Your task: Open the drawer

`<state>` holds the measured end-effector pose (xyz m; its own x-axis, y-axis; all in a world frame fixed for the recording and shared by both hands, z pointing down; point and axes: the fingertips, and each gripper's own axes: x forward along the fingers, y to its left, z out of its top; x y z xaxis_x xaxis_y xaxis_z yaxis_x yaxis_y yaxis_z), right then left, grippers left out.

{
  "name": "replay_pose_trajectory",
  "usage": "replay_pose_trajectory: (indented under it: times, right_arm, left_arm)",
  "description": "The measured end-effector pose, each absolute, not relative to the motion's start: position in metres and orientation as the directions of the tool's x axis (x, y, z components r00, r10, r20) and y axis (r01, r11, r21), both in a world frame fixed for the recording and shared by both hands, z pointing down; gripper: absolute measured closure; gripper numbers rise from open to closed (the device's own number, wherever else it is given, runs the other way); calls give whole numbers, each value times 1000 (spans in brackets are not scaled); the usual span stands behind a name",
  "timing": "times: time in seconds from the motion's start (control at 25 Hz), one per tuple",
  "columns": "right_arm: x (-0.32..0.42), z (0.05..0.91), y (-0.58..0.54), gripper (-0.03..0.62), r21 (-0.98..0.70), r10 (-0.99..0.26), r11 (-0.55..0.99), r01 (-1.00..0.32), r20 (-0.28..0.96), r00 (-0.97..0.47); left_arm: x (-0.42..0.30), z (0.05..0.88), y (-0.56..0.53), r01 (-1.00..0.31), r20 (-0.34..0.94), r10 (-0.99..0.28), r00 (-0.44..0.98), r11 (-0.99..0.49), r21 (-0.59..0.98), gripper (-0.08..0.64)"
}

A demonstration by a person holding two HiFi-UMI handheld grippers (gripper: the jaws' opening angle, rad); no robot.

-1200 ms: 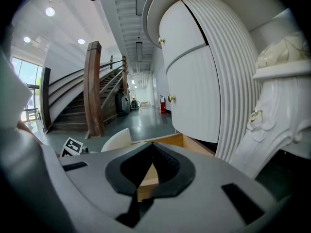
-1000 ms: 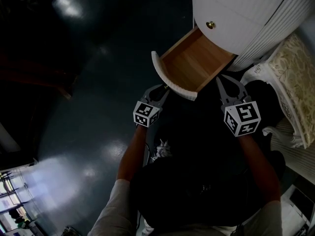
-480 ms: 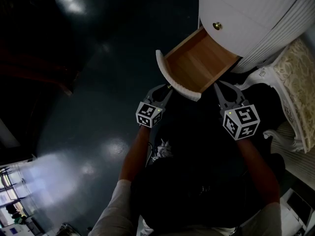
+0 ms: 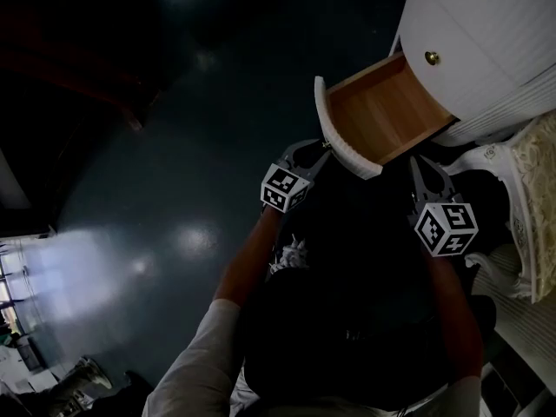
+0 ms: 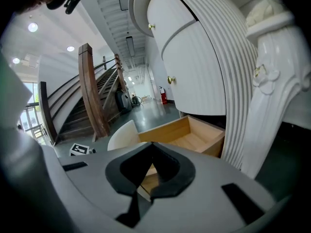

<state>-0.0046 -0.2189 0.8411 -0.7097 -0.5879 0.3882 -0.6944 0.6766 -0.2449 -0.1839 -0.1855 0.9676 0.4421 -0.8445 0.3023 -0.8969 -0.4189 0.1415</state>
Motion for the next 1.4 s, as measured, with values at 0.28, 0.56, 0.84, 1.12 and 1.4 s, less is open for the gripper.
replay_pose_trajectory:
  times: [0.28,0.56,0.84,1.12,1.4]
  right_arm:
    - [-13,843,-216,577,-270,-573,674,-688,397,-717]
    - [-10,850,-223,577,-310,-589,640,-703,390,-708]
    - [-36,867,-226,577,-349,-568,634,-690,395,-722]
    - [-32,880,-235,577,-373,-637,513,-773,438,-634]
    - [-11,881,-197,577,-412,-561,296,-862,656,-506]
  left_arm:
    - [-186,965,-186,-899,307,-845,437,-424,111,454]
    - [-183,962,-185,-906,308,-852,423,-408,114,454]
    - [-205,973,-159,-893,401,-805,436,-441,86,551]
    - [-212,955,-160,-891,429,-791,435,-449,76,551]
    - [-201,898,-159,-877,512,-718,472,-441,191,551]
